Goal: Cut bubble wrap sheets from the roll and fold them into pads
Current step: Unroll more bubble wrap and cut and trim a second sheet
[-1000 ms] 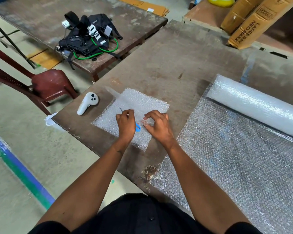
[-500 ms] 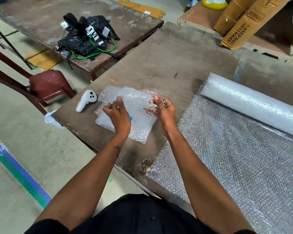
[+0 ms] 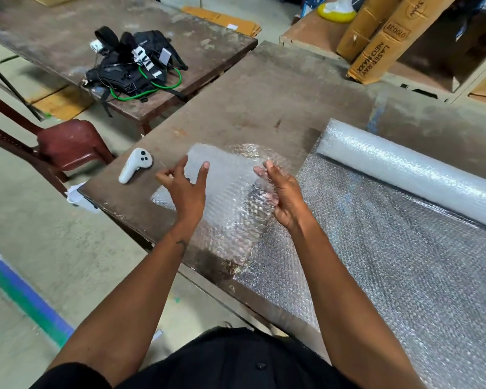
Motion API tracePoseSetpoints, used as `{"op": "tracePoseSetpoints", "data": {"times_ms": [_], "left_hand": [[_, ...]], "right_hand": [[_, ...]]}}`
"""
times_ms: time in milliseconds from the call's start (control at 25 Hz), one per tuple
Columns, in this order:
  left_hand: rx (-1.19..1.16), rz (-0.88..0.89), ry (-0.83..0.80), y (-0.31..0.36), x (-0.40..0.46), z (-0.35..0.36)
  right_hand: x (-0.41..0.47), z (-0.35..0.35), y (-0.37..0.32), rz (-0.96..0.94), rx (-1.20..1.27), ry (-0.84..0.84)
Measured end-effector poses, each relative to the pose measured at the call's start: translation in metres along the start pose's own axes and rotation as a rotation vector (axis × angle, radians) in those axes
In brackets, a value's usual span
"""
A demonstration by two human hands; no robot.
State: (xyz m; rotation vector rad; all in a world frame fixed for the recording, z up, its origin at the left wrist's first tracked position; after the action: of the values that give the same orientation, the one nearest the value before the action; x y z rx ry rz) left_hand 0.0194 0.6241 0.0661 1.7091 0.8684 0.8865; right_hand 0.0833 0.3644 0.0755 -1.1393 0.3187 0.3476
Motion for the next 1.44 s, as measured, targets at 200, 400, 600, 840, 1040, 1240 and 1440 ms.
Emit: {"op": "tracePoseSetpoints", "data": {"times_ms": [200, 400, 600, 840, 1040, 1240, 1440], "left_hand": [[-0.028, 0.076, -0.157, 0.024, -0.025, 0.023], [0.046, 0.162, -0.511, 0.027, -0.097, 0.069], [0.101, 0.224, -0.64, 0.047, -0.178, 0.093], [0.111, 0.328, -1.074, 0.155, -0.324, 0.119], [0.076, 0.297, -1.397, 0.216, -0.483, 0.117], [-0.052, 0.179, -1.52, 0.255, -0.61, 0.116], [-0.041, 0.217, -1.47, 0.267, -0.659, 0.14]], "right_hand": [[-0.013, -0.063, -0.016, -0.012, -0.222, 0.102], [-0.032, -0.158, -0.02, 0.036, -0.078, 0.215], [-0.077, -0.275, -0.002, 0.025, -0.249, 0.412], [-0.16, -0.39, -0.003, -0.003, -0.218, 0.272], [-0.215, -0.457, -0.006, 0.04, -0.154, 0.293], [-0.262, -0.504, -0.005, 0.155, -0.118, 0.279], [-0.304, -0.578, 0.005, 0.239, 0.118, 0.178]]}}
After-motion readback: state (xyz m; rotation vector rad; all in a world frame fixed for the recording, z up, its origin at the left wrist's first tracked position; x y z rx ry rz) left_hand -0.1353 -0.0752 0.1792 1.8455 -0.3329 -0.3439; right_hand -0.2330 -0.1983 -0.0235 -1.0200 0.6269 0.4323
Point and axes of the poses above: each hand's wrist, its own x-axis towards the middle knuckle, its own z-axis out of the palm, y = z × x, the point moved 9 cm from there along x, towards the middle knuckle, and after that the axes turned 14 degrees about y, right-handed, at the moved point
